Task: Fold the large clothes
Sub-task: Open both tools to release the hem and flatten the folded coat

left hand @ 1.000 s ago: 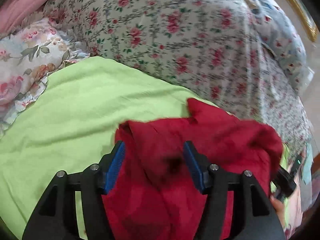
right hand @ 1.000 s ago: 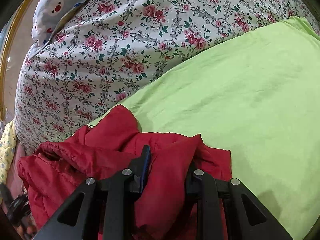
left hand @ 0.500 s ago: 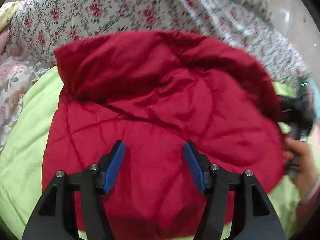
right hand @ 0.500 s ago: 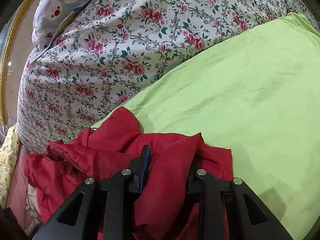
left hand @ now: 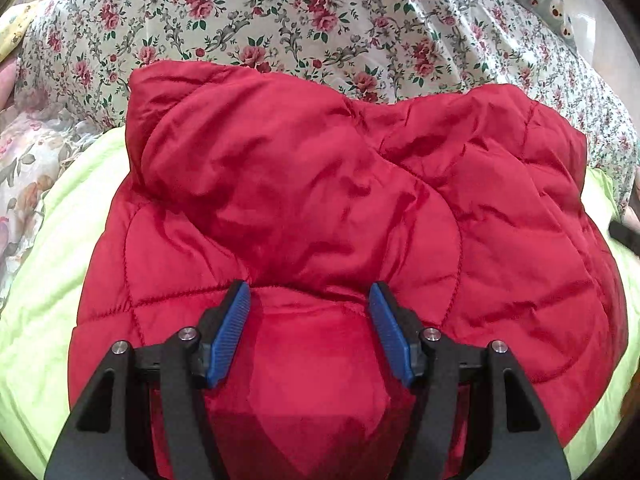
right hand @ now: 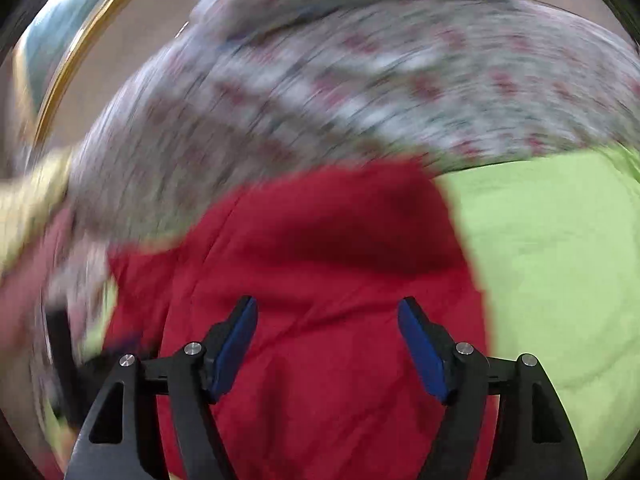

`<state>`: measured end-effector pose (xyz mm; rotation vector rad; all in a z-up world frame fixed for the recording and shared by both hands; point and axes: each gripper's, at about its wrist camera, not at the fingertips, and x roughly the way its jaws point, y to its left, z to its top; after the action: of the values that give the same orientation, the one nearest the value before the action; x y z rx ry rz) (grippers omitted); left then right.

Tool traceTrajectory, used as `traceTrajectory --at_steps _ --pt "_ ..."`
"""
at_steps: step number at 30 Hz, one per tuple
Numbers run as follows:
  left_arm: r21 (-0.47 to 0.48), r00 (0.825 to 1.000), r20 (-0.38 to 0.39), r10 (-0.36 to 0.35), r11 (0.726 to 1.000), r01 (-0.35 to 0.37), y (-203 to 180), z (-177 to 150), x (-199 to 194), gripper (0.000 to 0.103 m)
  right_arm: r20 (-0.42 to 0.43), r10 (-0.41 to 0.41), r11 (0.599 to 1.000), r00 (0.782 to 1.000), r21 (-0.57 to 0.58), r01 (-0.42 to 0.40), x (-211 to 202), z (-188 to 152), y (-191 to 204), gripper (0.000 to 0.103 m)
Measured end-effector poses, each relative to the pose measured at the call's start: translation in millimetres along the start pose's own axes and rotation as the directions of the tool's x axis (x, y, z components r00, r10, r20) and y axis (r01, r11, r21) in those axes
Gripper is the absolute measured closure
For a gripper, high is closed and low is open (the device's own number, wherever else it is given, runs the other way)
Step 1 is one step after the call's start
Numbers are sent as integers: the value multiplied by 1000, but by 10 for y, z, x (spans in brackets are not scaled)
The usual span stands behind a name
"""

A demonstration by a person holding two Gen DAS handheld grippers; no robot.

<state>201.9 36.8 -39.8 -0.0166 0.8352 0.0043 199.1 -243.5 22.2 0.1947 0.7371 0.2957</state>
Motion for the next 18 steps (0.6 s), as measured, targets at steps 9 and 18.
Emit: traceTrajectory --at_steps 9,18 --pt "-94 998 10 -66 993 66 344 64 -267 48 -166 -88 995 982 -56 80 704 -73 -152 24" --pt "-121 998 -62 3 993 -10 586 138 147 52 -185 -58 998 981 27 64 849 0 -321 23"
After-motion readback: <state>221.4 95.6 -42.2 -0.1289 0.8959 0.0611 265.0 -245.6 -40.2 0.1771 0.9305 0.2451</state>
